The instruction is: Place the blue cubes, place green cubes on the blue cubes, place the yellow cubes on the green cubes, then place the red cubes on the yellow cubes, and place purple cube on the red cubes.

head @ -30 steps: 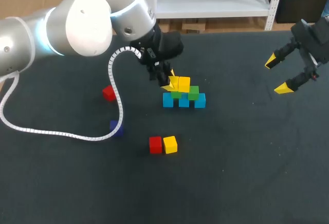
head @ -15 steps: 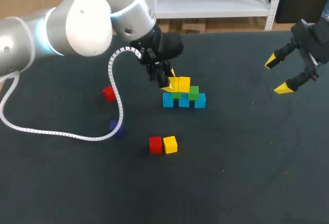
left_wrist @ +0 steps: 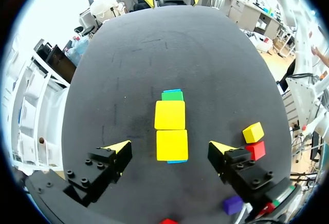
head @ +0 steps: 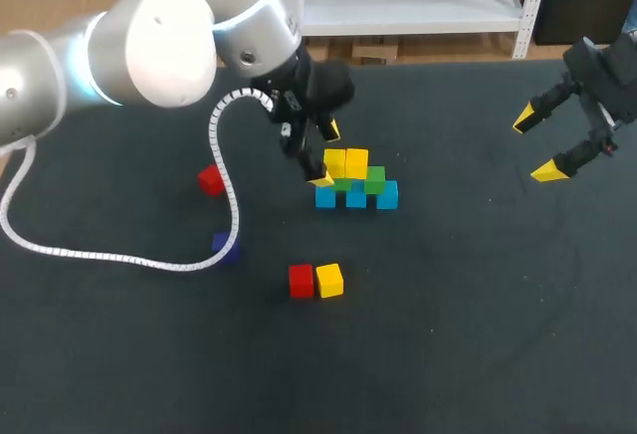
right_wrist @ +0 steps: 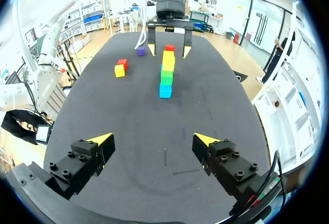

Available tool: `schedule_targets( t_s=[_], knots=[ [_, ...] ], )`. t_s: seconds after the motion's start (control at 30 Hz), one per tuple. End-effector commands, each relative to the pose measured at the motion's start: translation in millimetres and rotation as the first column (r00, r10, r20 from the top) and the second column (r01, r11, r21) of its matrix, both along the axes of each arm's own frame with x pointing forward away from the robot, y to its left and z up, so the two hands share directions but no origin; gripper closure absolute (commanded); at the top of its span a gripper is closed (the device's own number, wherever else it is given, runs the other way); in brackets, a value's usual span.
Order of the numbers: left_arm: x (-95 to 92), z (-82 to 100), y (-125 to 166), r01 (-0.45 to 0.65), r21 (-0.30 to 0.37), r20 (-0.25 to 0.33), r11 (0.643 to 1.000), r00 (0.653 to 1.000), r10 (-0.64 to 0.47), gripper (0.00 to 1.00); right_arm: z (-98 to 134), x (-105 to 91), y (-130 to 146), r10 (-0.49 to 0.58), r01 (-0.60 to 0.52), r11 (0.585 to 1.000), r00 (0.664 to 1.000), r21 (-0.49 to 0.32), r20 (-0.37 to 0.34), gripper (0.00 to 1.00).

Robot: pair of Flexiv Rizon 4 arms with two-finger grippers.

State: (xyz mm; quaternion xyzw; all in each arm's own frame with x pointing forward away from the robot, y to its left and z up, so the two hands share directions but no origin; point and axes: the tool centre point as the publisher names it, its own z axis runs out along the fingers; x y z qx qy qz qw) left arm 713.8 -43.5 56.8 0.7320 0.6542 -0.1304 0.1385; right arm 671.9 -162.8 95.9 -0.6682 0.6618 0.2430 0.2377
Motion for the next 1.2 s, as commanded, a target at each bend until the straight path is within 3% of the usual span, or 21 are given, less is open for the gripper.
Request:
schedule_targets(
  t_s=[0.03,0.27,0.63,0.87,1.07,1.2],
  knots=[
    [-5.8,8.0,11.1,-0.008,-0.010,0.012,1.000,1.000,0.008,0.00,-0.6,0.9,0.0,0.001,-0.001,1.000,1.000,0.002,0.000,0.00],
    [-14.8,18.6,42.8,-0.052,-0.026,0.027,0.998,0.998,0.053,0.00,-0.6,0.9,0.0,0.001,-0.001,1.000,1.000,0.002,0.000,0.00],
    [-36.8,30.1,111.7,-0.084,-0.227,0.015,0.970,0.996,0.090,0.00,-0.6,0.9,0.0,0.001,-0.001,1.000,1.000,0.002,0.000,0.00],
    [-53.8,31.5,151.9,-0.067,-0.275,0.023,0.959,0.997,0.076,0.00,-0.6,0.9,0.0,0.001,-0.001,1.000,1.000,0.002,0.000,0.00],
    [-60.9,35.4,189.1,-0.148,-0.307,0.039,0.940,0.985,0.168,0.00,-0.6,0.9,0.0,0.001,-0.001,1.000,1.000,0.002,0.000,0.00],
    [-64.4,37.0,208.3,-0.188,-0.284,0.045,0.940,0.977,0.209,0.00,-0.6,0.9,0.0,0.001,-0.001,1.000,1.000,0.002,0.000,0.00]
  ],
)
